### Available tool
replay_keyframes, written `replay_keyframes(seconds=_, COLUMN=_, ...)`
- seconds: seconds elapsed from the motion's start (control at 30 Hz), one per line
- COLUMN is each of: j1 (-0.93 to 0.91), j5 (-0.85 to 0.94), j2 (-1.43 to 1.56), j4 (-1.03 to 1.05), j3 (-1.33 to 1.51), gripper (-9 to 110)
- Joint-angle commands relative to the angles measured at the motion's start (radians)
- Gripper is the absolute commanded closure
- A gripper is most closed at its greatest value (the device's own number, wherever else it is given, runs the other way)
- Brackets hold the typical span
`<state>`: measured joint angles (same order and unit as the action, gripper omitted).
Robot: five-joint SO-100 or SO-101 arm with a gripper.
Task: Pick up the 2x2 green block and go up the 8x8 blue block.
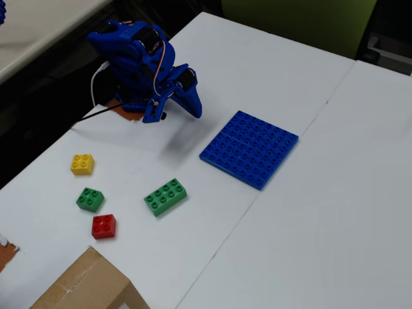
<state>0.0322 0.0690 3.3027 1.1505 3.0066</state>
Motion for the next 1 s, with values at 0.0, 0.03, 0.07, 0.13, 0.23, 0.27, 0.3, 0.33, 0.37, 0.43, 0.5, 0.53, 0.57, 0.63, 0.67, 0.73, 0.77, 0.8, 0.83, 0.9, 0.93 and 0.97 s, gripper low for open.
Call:
replay_keyframes(seconds=0.0, j1=0.006, j5=0.006, j2=0.005, j4=-0.017, j3=-0.002, gripper=101)
replay_keyframes(seconds=0.03, j1=0.006, j5=0.006, j2=0.005, j4=-0.017, j3=-0.002, gripper=101)
replay_keyframes(seconds=0.07, j1=0.006, j5=0.006, j2=0.005, j4=-0.017, j3=-0.002, gripper=101)
replay_keyframes(seconds=0.13, j1=0.006, j5=0.006, j2=0.005, j4=-0.017, j3=-0.002, gripper=101)
replay_keyframes(seconds=0.23, j1=0.006, j5=0.006, j2=0.005, j4=-0.017, j3=-0.002, gripper=101)
replay_keyframes(seconds=0.27, j1=0.006, j5=0.006, j2=0.005, j4=-0.017, j3=-0.002, gripper=101)
replay_keyframes(seconds=0.3, j1=0.006, j5=0.006, j2=0.005, j4=-0.017, j3=-0.002, gripper=101)
replay_keyframes(seconds=0.33, j1=0.006, j5=0.006, j2=0.005, j4=-0.017, j3=-0.002, gripper=101)
replay_keyframes(seconds=0.37, j1=0.006, j5=0.006, j2=0.005, j4=-0.017, j3=-0.002, gripper=101)
replay_keyframes(seconds=0.43, j1=0.006, j5=0.006, j2=0.005, j4=-0.017, j3=-0.002, gripper=101)
replay_keyframes(seconds=0.5, j1=0.006, j5=0.006, j2=0.005, j4=-0.017, j3=-0.002, gripper=101)
replay_keyframes(seconds=0.53, j1=0.006, j5=0.006, j2=0.005, j4=-0.017, j3=-0.002, gripper=101)
replay_keyframes(seconds=0.57, j1=0.006, j5=0.006, j2=0.005, j4=-0.017, j3=-0.002, gripper=101)
replay_keyframes(seconds=0.63, j1=0.006, j5=0.006, j2=0.005, j4=-0.017, j3=-0.002, gripper=101)
replay_keyframes(seconds=0.67, j1=0.006, j5=0.006, j2=0.005, j4=-0.017, j3=-0.002, gripper=101)
replay_keyframes(seconds=0.73, j1=0.006, j5=0.006, j2=0.005, j4=-0.017, j3=-0.002, gripper=101)
replay_keyframes(seconds=0.77, j1=0.006, j5=0.006, j2=0.005, j4=-0.017, j3=-0.002, gripper=101)
replay_keyframes(seconds=0.8, j1=0.006, j5=0.006, j2=0.005, j4=-0.017, j3=-0.002, gripper=101)
replay_keyframes(seconds=0.83, j1=0.006, j5=0.006, j2=0.005, j4=-0.017, j3=-0.002, gripper=101)
replay_keyframes(seconds=0.9, j1=0.003, j5=0.005, j2=0.006, j4=-0.017, j3=-0.002, gripper=101)
replay_keyframes(seconds=0.93, j1=-0.008, j5=-0.003, j2=0.006, j4=-0.017, j3=-0.002, gripper=101)
replay_keyframes(seconds=0.97, j1=-0.020, j5=-0.014, j2=0.006, j4=-0.017, j3=-0.002, gripper=101)
